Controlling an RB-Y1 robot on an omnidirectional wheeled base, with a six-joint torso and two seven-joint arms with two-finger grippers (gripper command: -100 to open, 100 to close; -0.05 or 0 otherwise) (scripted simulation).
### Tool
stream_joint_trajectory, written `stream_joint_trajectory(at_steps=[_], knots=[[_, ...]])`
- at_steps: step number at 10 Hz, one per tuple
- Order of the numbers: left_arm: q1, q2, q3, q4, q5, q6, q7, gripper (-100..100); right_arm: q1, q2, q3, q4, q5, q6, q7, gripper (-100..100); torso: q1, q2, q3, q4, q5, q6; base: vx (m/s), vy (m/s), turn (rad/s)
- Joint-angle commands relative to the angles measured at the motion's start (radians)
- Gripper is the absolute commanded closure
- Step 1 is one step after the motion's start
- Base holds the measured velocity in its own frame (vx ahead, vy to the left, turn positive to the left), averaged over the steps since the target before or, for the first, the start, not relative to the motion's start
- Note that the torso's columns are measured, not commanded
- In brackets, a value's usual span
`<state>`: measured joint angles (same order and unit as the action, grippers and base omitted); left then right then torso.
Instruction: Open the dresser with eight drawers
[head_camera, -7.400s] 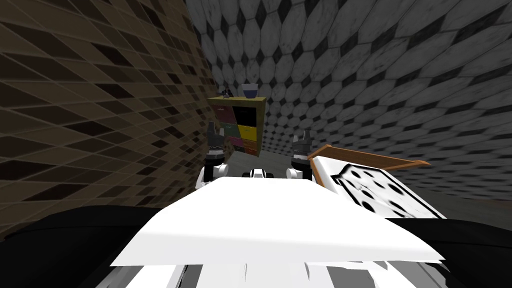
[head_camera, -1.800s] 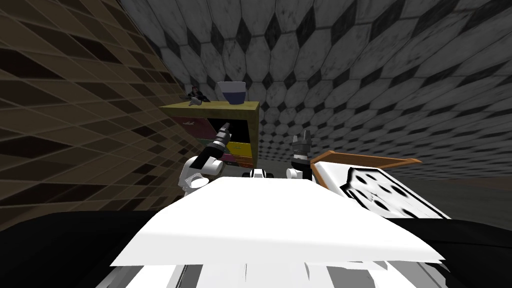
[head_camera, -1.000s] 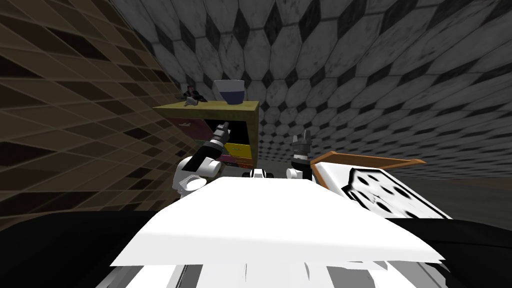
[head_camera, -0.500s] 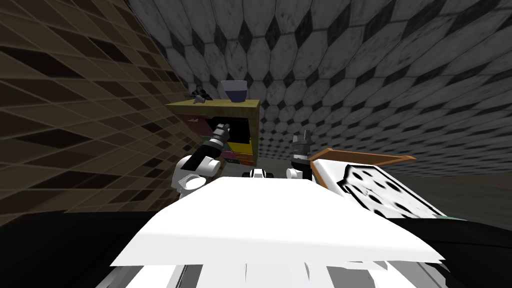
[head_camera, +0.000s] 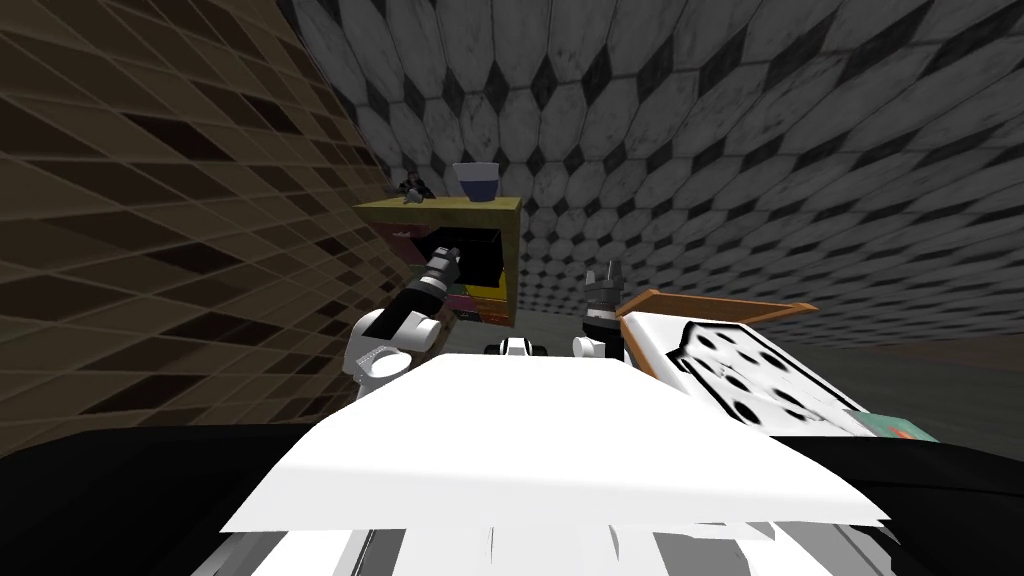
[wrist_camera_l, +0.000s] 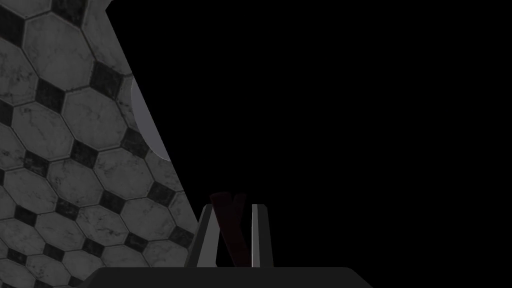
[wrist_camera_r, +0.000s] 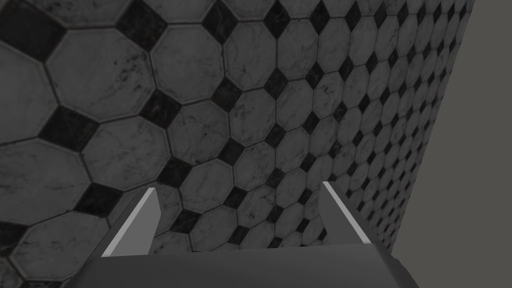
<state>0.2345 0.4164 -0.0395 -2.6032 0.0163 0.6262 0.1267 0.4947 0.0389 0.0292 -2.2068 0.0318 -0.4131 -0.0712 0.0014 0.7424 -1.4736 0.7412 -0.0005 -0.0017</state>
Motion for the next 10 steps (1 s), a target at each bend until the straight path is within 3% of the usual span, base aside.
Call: stream_joint_trajectory(at_steps=[1, 2, 10], knots=[[-0.051, 0.026, 0.018, -0.002, 0.018, 0.048, 0.020, -100, 0.000, 0.000, 0.000, 0.000, 0.000, 0.000, 0.000, 0, 0.001, 0.002, 0.001, 0.000, 0.000, 0.000, -0.117, 0.009, -0.020], [-0.052, 0.026, 0.018, -0.002, 0.018, 0.051, 0.020, -100, 0.000, 0.000, 0.000, 0.000, 0.000, 0.000, 0.000, 0, -0.001, -0.005, -0.002, -0.002, 0.000, 0.001, -0.015, -0.003, -0.005], [-0.253, 0.117, 0.092, -0.012, 0.096, 0.262, 0.083, -100, 0.000, 0.000, 0.000, 0.000, 0.000, 0.000, 0.000, 0, -0.002, 0.001, 0.000, 0.002, -0.002, 0.000, -0.012, -0.009, -0.014]])
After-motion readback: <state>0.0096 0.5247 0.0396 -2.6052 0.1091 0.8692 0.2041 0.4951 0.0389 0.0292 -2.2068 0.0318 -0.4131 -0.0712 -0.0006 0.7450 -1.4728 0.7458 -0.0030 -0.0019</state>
